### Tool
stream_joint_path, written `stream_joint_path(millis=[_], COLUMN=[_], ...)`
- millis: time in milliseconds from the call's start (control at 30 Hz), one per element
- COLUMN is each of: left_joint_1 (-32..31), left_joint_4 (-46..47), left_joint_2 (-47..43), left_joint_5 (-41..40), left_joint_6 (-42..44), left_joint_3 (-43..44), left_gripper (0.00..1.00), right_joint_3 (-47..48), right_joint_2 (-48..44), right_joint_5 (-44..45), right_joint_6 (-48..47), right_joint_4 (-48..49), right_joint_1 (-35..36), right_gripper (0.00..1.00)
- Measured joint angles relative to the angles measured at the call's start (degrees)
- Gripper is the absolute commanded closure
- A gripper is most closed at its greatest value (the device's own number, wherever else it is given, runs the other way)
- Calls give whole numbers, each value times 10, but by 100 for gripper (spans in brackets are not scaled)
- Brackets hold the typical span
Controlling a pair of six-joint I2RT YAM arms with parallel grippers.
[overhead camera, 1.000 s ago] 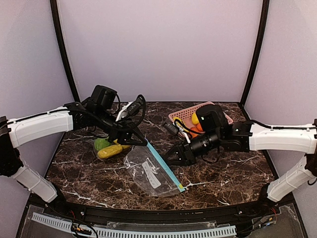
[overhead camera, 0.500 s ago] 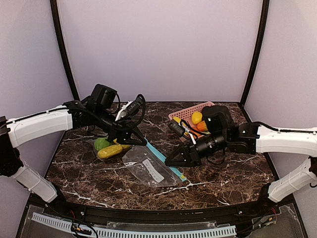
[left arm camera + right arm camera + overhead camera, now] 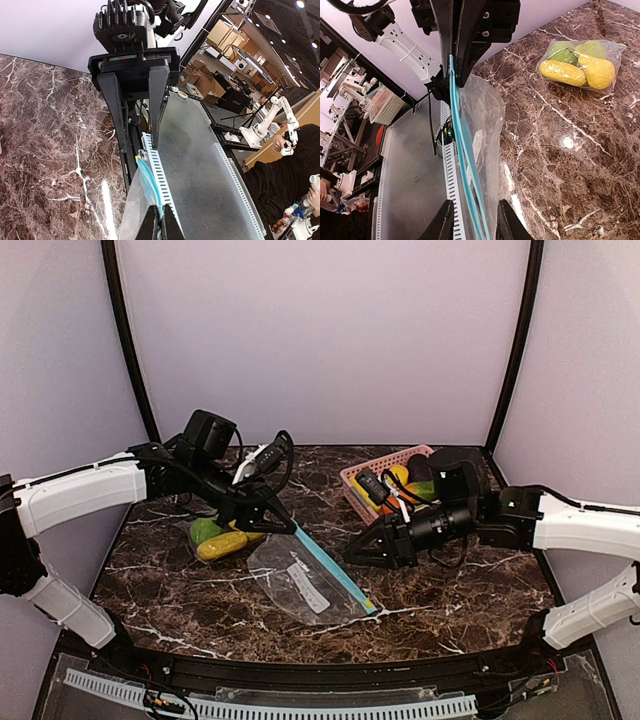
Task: Place the food in the zip-top bag and seal the zipper
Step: Pass from the left arm to the right
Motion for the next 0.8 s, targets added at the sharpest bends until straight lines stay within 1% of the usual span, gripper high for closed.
stream_joint_path(millis=[167,800], left_joint_1=[0,0], left_joint_4=[0,0], left_joint_2=[0,0], left_joint_5=[0,0], left_joint_6=[1,1], left_joint_3=[0,0], left_gripper=[99,99], right_joint_3=[-9,-22], right_joint_2=[-7,20], right_joint_5=[2,-3], right_joint_6=[-2,-16], right_joint_4=[-9,-26], right_joint_1=[-6,-6], right_gripper=[70,71])
